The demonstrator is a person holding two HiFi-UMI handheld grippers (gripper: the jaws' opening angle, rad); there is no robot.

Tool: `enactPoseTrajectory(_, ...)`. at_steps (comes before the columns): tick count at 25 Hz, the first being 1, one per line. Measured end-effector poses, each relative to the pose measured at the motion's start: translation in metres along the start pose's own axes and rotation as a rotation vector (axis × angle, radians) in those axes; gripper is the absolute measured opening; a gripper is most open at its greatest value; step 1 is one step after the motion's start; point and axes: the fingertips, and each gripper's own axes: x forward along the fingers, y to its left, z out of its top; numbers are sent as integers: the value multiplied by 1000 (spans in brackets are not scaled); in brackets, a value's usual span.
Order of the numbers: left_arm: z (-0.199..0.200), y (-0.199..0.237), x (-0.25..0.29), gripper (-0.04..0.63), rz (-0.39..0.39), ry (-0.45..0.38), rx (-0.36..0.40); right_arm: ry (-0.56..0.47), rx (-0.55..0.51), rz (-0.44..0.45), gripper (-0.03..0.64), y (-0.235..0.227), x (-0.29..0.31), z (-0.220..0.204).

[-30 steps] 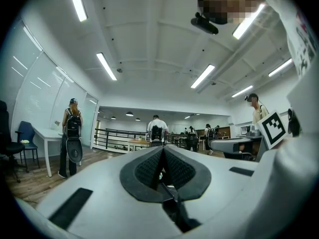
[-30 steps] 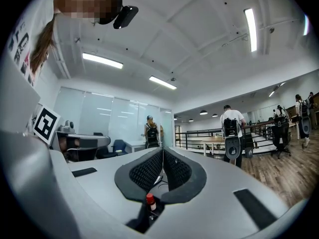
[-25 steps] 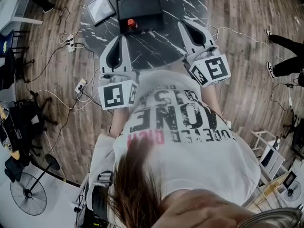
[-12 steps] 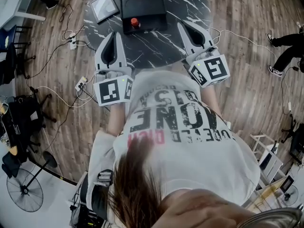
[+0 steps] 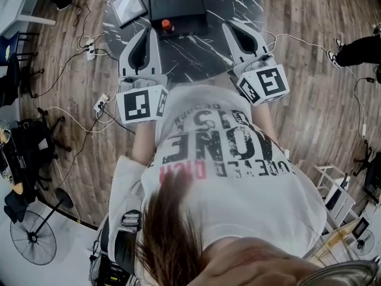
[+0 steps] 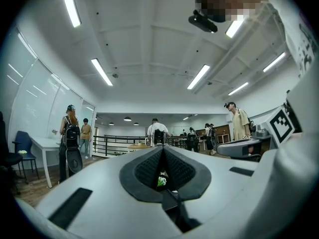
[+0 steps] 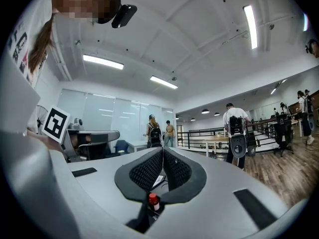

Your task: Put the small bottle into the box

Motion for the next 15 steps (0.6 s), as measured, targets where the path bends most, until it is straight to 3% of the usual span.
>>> enactPoseTrajectory(15,7,-7,11,5,-9,-12,6,-13,-5,-3,2,-13,-1,8)
